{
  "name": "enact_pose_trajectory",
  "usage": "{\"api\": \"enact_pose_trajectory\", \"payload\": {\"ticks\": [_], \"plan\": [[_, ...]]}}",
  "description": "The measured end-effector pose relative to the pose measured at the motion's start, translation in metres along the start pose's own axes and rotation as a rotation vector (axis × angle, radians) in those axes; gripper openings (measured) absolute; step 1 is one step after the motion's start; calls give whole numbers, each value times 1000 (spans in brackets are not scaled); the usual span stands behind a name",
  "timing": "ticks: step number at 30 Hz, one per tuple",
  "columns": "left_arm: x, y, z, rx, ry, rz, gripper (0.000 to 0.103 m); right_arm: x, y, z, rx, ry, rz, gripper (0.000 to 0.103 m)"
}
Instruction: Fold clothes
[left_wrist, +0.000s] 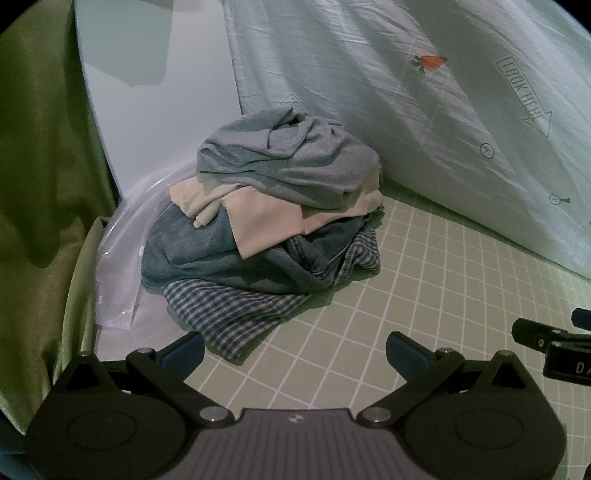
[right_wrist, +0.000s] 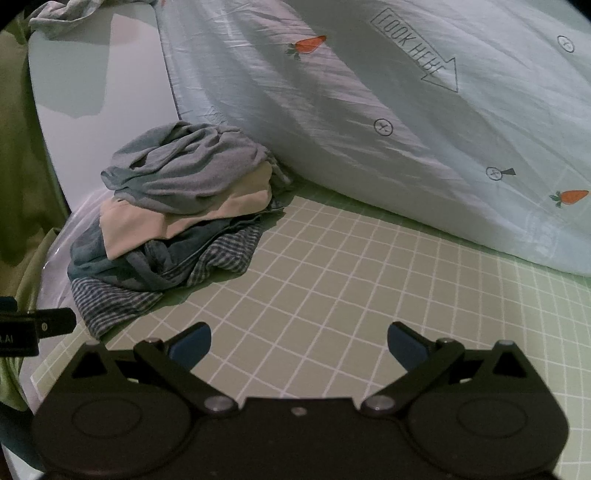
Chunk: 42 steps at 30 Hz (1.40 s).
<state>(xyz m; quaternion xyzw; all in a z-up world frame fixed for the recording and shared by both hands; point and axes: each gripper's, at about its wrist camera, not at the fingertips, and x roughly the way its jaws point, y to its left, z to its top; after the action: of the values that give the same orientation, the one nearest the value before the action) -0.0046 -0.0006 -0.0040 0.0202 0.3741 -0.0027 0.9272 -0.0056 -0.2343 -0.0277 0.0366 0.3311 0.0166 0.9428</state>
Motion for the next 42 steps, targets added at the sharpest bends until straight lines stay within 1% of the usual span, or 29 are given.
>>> {"api": "enact_pose_trajectory", "payload": {"ticks": [20,28,33,36,39,42], "plan": [[4,-4,4,2,12,-6,103,5,-5,0,10,15,2,103],[12,-1,11,-6,17,-3,103,15,0,8,-4,21,12,103],[24,5,22,-13,19,5,103,29,4,24,-16,17,19,103],[33,10,37,-12,11,19,103,38,6,35,-20,15,23,103],[43,19,55,-16,-4,18,103,56,11,60,-35,-4,26,103],[53,32,82,-28,-36,18,103,75,19,89,-50,-28,31,103]]}}
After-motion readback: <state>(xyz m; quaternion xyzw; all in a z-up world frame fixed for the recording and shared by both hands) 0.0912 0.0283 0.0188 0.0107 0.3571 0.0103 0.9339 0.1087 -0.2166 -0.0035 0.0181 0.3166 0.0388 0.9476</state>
